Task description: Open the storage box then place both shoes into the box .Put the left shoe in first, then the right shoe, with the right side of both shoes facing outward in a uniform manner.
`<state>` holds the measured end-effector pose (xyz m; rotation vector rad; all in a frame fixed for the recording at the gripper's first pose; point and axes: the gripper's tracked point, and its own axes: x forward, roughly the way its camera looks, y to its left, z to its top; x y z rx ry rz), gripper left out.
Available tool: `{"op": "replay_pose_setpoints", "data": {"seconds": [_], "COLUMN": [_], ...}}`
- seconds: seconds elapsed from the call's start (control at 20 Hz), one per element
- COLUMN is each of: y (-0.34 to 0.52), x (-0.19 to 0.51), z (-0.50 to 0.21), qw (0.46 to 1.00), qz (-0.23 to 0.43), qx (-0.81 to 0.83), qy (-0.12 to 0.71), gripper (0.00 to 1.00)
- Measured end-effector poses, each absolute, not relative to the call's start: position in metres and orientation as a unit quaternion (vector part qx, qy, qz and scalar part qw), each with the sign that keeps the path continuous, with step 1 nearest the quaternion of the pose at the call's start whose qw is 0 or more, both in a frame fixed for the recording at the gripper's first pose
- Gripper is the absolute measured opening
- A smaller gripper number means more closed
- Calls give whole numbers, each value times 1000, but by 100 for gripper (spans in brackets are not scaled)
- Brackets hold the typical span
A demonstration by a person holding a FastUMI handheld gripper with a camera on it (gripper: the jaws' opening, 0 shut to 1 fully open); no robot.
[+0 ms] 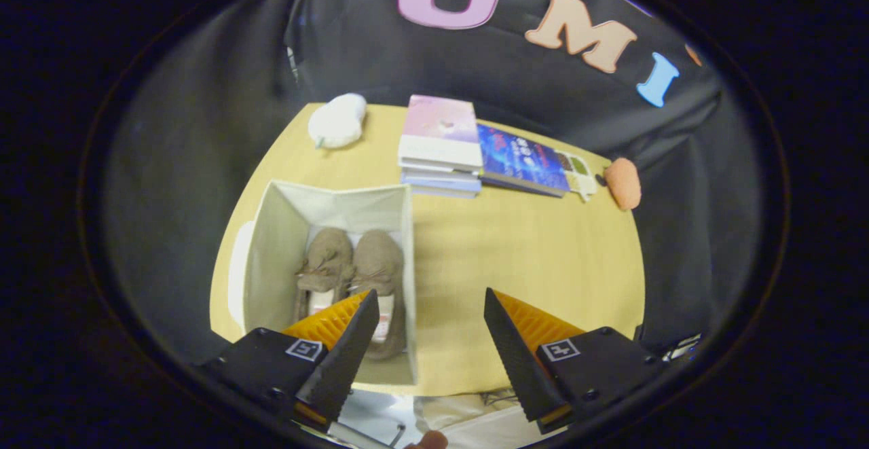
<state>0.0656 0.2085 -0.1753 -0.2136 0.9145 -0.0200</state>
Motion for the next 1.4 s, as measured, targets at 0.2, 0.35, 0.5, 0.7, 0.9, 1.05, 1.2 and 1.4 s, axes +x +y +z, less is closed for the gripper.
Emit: {"op": "replay_pose_setpoints", "data": {"seconds": [0.2, 0.35, 0.5, 0.7, 0.9, 1.05, 1.2, 1.4], "y": [135, 91, 59, 28, 21, 24, 24, 15], "x": [84, 95, 107, 118, 122, 119, 106, 101], "z": [-142, -124, -105, -70, -27, 0, 14, 9], "qw": [915, 931, 946, 968, 989, 997, 999, 1000], "qz": [-44, -59, -72, -70, -37, -9, 9, 1], "qx": [-91, -78, -59, -40, -27, -13, -3, -8], "qy": [390, 352, 310, 238, 138, 72, 32, 23], "gripper": [100, 100, 100, 100, 99, 99, 99, 99]}}
